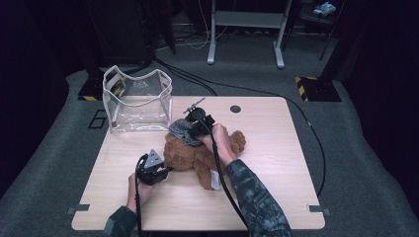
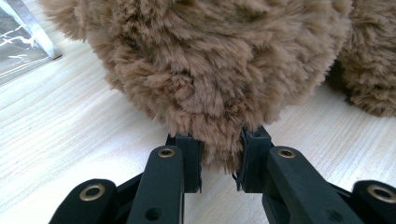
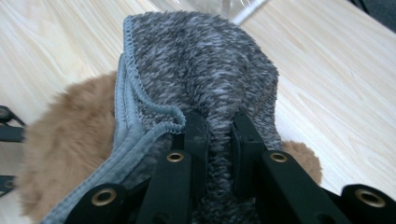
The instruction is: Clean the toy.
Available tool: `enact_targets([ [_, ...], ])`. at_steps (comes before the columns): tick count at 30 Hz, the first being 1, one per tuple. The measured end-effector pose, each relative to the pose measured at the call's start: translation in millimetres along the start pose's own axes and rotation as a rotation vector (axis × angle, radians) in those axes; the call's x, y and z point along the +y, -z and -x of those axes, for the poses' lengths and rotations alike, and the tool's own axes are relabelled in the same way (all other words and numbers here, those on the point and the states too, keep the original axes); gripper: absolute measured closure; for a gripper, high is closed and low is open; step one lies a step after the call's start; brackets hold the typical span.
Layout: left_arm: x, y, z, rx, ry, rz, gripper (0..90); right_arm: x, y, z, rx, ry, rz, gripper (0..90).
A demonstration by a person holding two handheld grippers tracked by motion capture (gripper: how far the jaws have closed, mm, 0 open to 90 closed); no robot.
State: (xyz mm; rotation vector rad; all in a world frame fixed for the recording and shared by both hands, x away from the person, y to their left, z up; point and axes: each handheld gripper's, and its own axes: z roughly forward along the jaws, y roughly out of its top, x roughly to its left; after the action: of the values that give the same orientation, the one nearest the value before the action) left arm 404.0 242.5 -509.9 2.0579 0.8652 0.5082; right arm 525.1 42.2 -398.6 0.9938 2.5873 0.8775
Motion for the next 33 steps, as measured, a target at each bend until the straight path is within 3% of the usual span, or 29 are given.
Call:
enact_targets([
  [6, -1.0, -0.1, 1.1, 0.007, -0.001, 0.006, 74.7, -11.6, 0.2, 15.9, -0.061, 0.002, -0.055, 79.8],
  [16, -1.0, 0.2, 1.7, 0.014, -0.005, 0.000, 74.7, -40.4, 22.4, 51.3, -0.120, -0.036, -0.073, 79.7],
  [26, -0.8, 0.5, 0.7, -0.001, -0.006, -0.011, 74.6, -74.6, 30.8, 83.7, -0.169, -0.135, -0.097, 79.8],
  [28, -0.9, 0.4, 0.9, -0.003, -0.003, -0.011, 74.6, -80.2, 31.7, 87.7, -0.186, -0.122, -0.109, 79.8],
  [33, -1.0, -0.4, 1.0, -0.007, -0.003, -0.013, 74.6, -94.7, 33.3, 97.7, -0.210, -0.145, -0.120, 79.9],
])
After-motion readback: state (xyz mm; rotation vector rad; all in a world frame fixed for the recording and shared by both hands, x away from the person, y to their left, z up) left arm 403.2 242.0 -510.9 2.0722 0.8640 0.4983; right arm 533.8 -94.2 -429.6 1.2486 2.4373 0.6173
